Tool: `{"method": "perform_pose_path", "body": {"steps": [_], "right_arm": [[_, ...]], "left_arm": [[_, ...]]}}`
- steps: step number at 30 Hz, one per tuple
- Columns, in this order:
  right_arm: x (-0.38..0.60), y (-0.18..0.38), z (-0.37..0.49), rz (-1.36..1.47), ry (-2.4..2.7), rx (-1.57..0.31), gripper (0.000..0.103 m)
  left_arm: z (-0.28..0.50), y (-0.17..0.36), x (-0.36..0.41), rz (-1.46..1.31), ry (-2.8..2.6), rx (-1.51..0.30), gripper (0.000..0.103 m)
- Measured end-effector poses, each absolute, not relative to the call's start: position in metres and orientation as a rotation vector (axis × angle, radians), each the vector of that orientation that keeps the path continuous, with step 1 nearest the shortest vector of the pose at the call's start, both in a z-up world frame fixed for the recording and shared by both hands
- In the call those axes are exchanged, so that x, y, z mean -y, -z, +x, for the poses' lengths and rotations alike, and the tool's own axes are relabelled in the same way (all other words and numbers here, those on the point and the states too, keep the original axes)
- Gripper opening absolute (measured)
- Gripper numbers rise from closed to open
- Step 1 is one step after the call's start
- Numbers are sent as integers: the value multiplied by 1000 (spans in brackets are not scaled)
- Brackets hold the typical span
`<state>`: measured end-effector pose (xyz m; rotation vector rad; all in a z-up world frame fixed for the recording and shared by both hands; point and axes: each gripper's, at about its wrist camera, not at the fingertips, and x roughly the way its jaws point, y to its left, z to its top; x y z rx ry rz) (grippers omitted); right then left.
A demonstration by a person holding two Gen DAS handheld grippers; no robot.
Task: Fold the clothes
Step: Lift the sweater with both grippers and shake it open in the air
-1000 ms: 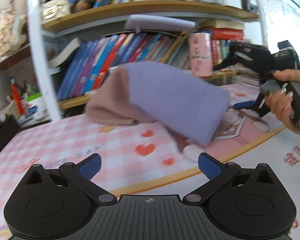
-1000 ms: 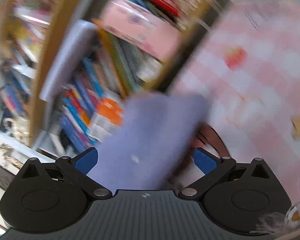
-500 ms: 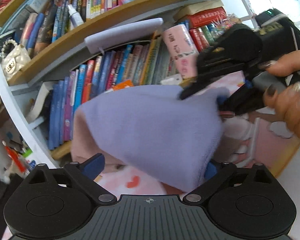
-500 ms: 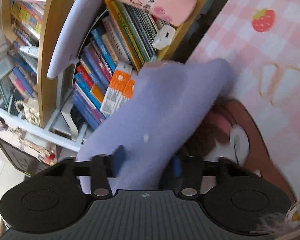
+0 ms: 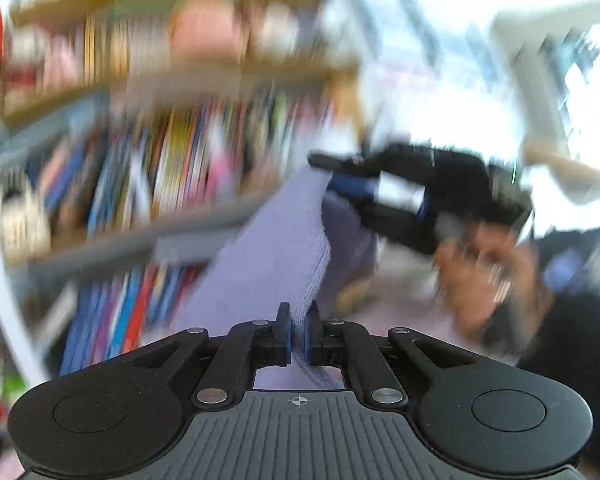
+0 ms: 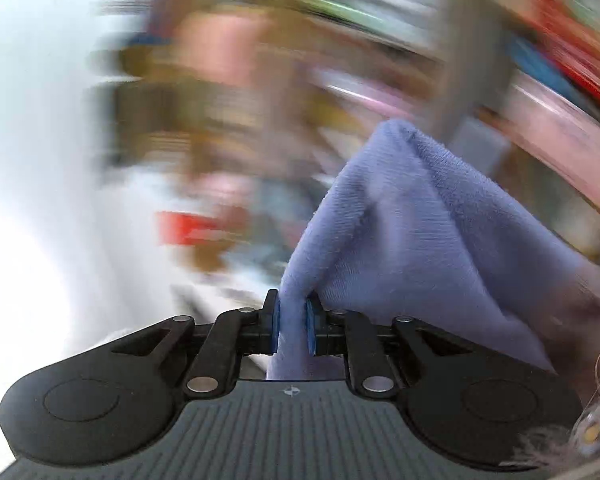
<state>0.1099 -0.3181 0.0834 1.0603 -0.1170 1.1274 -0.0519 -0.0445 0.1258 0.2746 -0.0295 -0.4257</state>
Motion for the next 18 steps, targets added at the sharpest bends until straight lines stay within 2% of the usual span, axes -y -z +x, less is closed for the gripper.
{"method": "perform_pose_path", "body": {"steps": [3, 6, 10, 14, 18], "right_arm": [[333, -109, 70, 992, -1237, 359, 12], [332, -117, 60, 930, -1235, 376, 12], [293, -109, 86, 857, -1176, 163, 12], [224, -70, 132, 813, -1134, -218, 12], [158, -27, 148, 679, -1106, -470, 12]], "left_arm": [[-89, -154, 26, 188, 522, 136, 5], [-97, -160, 6, 105, 548, 118, 5], [-81, -131, -19, 13, 507, -64, 5], [-63, -75, -59, -2, 304, -308, 6], [-60, -49, -92, 50, 82, -383, 10]]}}
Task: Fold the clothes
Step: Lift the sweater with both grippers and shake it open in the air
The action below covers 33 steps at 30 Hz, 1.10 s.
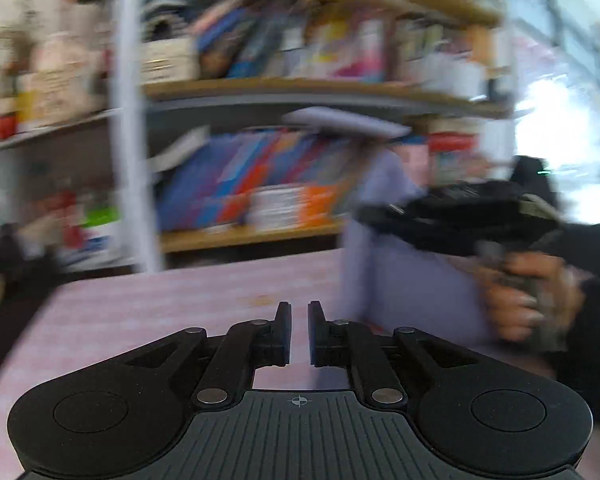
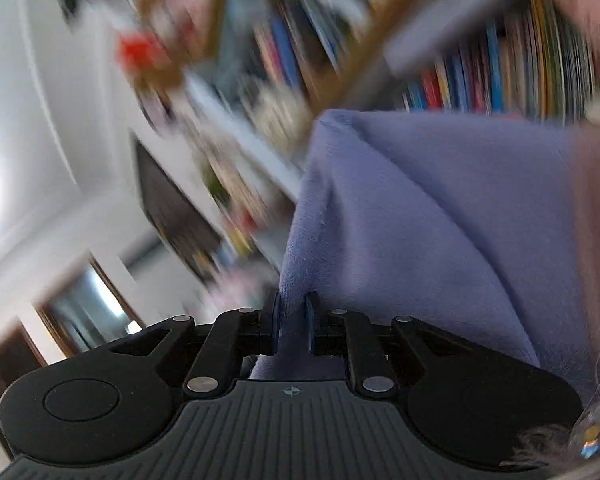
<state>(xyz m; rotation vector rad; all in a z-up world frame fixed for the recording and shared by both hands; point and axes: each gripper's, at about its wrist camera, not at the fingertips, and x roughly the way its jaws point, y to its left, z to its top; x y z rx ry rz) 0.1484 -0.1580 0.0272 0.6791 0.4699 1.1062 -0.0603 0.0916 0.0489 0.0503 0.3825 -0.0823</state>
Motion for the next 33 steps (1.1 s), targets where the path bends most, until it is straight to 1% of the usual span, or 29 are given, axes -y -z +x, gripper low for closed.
{"method": "perform_pose_path", "body": {"steps": [1, 2, 3, 4, 6, 8, 9, 11, 12, 13, 14, 15, 16, 17, 19, 23, 26, 28, 29, 32, 33], "right_arm": [[149, -25, 146, 653, -1122, -484, 12], [144, -28, 140, 627, -1148, -474, 12], [140, -33, 134, 601, -1178, -452, 12], [139, -38, 127, 576, -1214, -424, 12], [138, -57, 112, 537, -1255, -389, 12], [133, -58, 111, 505, -1260, -381, 12], [133, -59, 112, 507, -1262, -381, 12], [138, -59, 118, 533, -1268, -385, 12], [143, -61, 118, 545, -1269, -384, 12], [147, -62, 118, 558, -1270, -384, 12], [154, -65, 115, 563, -1272, -383, 15], [163, -68, 113, 564, -1265, -372, 17], [172, -71, 114, 564, -1254, -356, 21], [184, -75, 114, 561, -1239, -329, 35], [214, -83, 112, 547, -1193, -262, 53], [267, -94, 103, 505, -988, -176, 65], [292, -89, 109, 540, -856, -198, 69], [298, -82, 118, 567, -782, -260, 69], [298, -76, 122, 561, -751, -290, 69], [287, -63, 132, 514, -679, -375, 70], [282, -59, 133, 492, -667, -395, 70]], "left_arm": [[-60, -51, -96, 40, 82, -376, 11], [-60, -53, -100, 30, 81, -370, 18], [-58, -55, -102, 25, 88, -362, 32], [-54, -58, -99, 30, 110, -353, 40], [-48, -63, -92, 44, 176, -329, 79], [-38, -66, -81, 71, 283, -304, 91], [-31, -67, -73, 101, 319, -305, 92], [-13, -63, -55, 169, 326, -327, 91], [0, -59, -50, 180, 323, -350, 89], [12, -56, -46, 191, 320, -374, 84], [24, -53, -42, 189, 324, -396, 54], [34, -50, -46, 146, 338, -416, 14], [45, -47, -53, 82, 345, -437, 10], [56, -45, -61, 18, 351, -457, 10], [73, -40, -85, -144, 340, -461, 10], [91, -17, -158, -536, 130, -415, 11], [103, 12, -199, -652, -135, -522, 12], [96, 21, -207, -633, -189, -557, 16], [92, 22, -209, -616, -205, -564, 19], [72, 7, -188, -490, -173, -519, 21], [66, -3, -173, -404, -157, -518, 26]]}}
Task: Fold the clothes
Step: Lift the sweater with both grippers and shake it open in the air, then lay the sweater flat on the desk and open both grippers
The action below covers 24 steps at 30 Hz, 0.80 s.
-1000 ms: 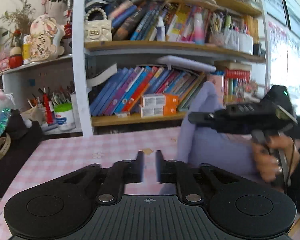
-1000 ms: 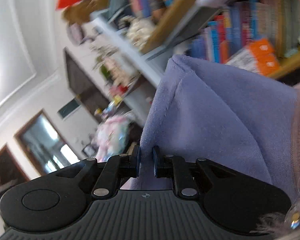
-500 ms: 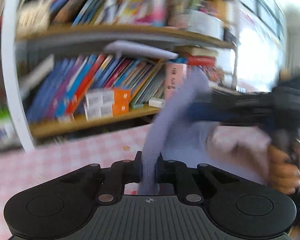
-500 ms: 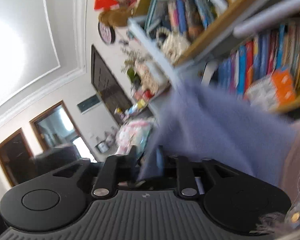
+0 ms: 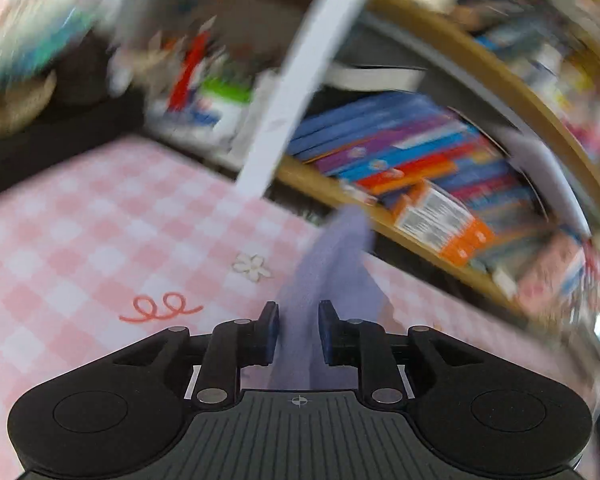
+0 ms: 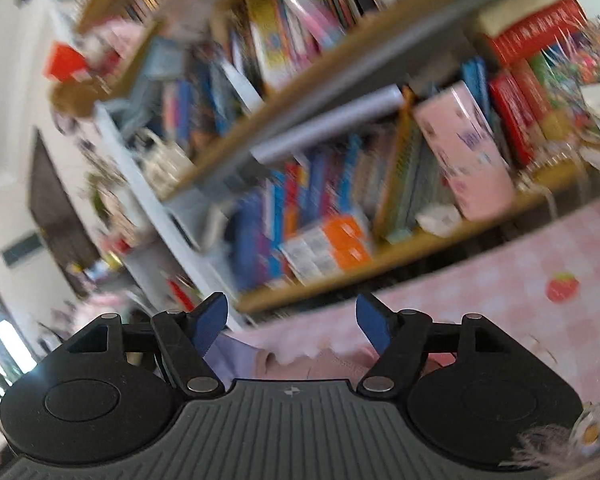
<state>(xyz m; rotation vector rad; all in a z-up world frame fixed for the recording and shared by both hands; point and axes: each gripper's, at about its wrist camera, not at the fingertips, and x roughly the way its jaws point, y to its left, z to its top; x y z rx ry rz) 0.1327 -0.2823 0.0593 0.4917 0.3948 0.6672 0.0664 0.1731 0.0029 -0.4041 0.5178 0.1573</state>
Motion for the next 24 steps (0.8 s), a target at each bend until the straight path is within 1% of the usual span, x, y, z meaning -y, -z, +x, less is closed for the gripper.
{"method": "perform_pose_path", "body": {"steps": [1, 2, 3, 6, 8, 10, 13, 19, 20, 21, 23, 24], "right_arm": [[277, -56, 133, 468, -658, -412, 71], [273, -52, 134, 445, -649, -430, 72], [266, -50, 134, 415, -639, -444, 72], [250, -45, 132, 317, -620, -470, 72], [243, -44, 129, 263, -623, -475, 72], [240, -46, 125, 231, -645, -467, 72], [237, -47, 121, 175, -665, -469, 77], [228, -36, 127, 96, -645, -534, 77], [228, -34, 128, 95, -647, -540, 77], [228, -33, 128, 94, -648, -545, 76], [230, -31, 130, 94, -632, -553, 75], [231, -31, 131, 94, -623, -555, 75]], "left_arm": [[61, -14, -156, -304, -137, -520, 30], [55, -25, -135, -194, -104, -517, 36], [50, -36, -117, -110, -51, -508, 39], [33, -51, -63, 24, 152, -514, 40], [31, -51, -31, 66, 248, -542, 41], [35, -45, -4, 116, 288, -568, 41], [46, -29, 30, 243, 272, -562, 41], [80, -2, 61, 415, 175, -560, 41], [85, 1, 60, 416, 159, -563, 39], [88, 2, 56, 405, 144, -568, 31], [89, -4, 37, 331, 123, -579, 8], [88, -8, 27, 287, 117, -580, 8]]}}
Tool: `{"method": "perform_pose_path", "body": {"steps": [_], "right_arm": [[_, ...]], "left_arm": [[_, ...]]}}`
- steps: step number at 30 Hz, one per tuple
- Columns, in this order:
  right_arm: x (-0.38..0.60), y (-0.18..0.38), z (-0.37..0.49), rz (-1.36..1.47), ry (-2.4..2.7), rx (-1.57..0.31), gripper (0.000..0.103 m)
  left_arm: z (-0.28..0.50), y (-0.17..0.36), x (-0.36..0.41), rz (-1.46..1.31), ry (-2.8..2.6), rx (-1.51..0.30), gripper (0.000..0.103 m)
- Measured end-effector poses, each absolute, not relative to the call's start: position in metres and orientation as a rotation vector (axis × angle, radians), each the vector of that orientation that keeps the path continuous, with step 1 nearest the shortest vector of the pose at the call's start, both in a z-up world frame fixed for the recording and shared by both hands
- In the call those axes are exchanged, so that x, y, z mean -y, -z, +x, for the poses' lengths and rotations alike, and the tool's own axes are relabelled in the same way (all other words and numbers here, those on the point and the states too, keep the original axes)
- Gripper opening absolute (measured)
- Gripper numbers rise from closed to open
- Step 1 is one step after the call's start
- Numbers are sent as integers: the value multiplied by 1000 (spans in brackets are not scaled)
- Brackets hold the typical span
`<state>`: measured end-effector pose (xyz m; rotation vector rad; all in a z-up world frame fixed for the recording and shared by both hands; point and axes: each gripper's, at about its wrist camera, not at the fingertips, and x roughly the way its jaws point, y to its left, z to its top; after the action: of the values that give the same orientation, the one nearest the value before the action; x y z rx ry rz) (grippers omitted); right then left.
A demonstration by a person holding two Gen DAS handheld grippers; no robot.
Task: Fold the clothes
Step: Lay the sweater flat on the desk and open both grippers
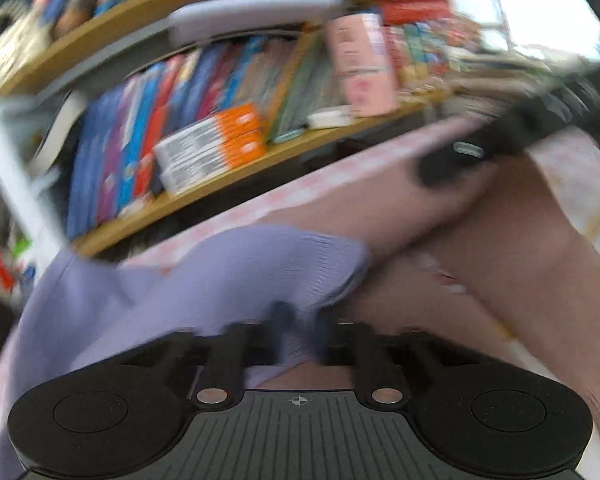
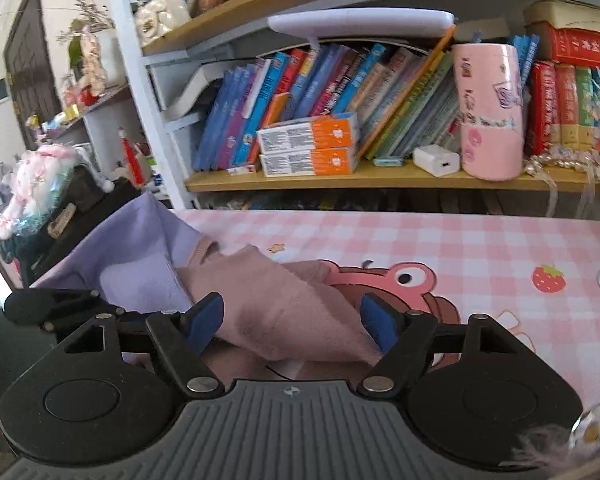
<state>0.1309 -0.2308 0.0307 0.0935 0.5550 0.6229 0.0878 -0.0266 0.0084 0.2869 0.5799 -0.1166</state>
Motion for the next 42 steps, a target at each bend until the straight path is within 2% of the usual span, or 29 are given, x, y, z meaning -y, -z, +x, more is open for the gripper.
{"method": "perform_pose_path", "body": {"steps": [6, 10, 15, 17, 19, 20, 24, 25, 29, 30, 31, 34, 36, 37, 38, 40, 42], "right_arm": [[235, -29, 132, 100, -621, -553, 75], [228, -27, 131, 89, -651, -562, 71], [230, -24, 136, 104, -626, -586, 55], [233, -22, 138, 113, -619, -595, 45], [233, -21, 139, 119, -623, -603, 41], [233, -21, 139, 119, -624, -605, 40], [233, -22, 139, 117, -625, -602, 41], [233, -22, 138, 116, -626, -600, 43], [230, -28, 130, 98, -667, -571, 68], [228, -30, 127, 90, -682, -563, 72], [226, -31, 124, 76, -690, -560, 77], [219, -31, 115, 14, -677, -564, 77], [217, -28, 111, -20, -653, -573, 73], [219, -27, 111, -24, -638, -578, 65], [220, -25, 111, -28, -623, -583, 51], [226, -22, 115, -17, -600, -593, 38], [229, -20, 119, -16, -580, -605, 33]], "left_arm": [[36, -75, -88, -3, 23, -433, 6], [6, -101, -170, 17, -235, -397, 4], [-12, -105, -262, 57, -576, -404, 4], [-16, -104, -292, 79, -698, -407, 4], [-14, -102, -309, 80, -763, -415, 5], [-14, -101, -316, 52, -779, -417, 10], [-18, -96, -302, -48, -681, -385, 12], [-20, -94, -292, -63, -621, -386, 14], [-22, -74, -235, -134, -286, -462, 56], [-22, -67, -221, -154, -203, -480, 63], [-20, -60, -209, -169, -132, -498, 64], [-11, -42, -190, -183, -83, -537, 66], [0, -32, -188, -188, -118, -559, 66], [4, -29, -188, -194, -147, -565, 66], [7, -24, -191, -207, -166, -568, 64], [12, -16, -196, -235, -203, -572, 59], [11, -10, -199, -274, -221, -562, 39]]}}
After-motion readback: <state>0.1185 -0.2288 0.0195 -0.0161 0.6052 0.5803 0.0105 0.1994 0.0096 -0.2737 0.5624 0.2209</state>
